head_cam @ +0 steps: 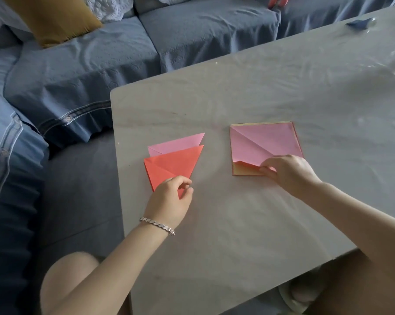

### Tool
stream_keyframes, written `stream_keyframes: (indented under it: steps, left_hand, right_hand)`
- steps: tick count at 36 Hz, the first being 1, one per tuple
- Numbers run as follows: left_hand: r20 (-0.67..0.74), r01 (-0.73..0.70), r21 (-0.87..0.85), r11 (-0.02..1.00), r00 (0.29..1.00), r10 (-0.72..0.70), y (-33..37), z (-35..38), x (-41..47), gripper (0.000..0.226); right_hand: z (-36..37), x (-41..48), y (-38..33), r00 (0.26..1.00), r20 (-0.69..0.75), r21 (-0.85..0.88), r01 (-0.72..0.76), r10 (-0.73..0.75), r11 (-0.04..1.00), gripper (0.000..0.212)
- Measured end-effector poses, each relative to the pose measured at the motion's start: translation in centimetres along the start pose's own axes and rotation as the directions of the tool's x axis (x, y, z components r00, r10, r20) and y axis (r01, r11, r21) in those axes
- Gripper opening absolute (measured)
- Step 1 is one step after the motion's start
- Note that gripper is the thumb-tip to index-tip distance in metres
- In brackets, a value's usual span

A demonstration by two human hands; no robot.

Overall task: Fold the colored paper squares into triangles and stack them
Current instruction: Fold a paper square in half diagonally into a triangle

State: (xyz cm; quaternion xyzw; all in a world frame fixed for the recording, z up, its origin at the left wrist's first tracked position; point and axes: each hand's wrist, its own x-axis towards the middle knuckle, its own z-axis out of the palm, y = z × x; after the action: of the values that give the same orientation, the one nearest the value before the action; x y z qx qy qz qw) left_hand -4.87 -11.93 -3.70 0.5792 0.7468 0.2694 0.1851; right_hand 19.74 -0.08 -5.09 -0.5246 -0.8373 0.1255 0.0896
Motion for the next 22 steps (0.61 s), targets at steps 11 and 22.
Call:
stream_keyframes:
  steps: [11,22]
  left_hand:
    - [0.046,0.062,-0.018,0.998,0.997,-0.061,0.3,0.1,-0.6,0.013]
    - [0.284,0.441,-0.484,0.756,0.896,-0.341,2.0,0.7,0.4,0.023]
  right_hand:
    - [-0.3,-1.3,-0.4,0.991,-0.062,0.281,-0.094,0.116,0.955,0.022]
    - [-0.1,-4.1,-3.4,0.939,-0.273,0.315,0.291,-0.207,0.903,0.012]
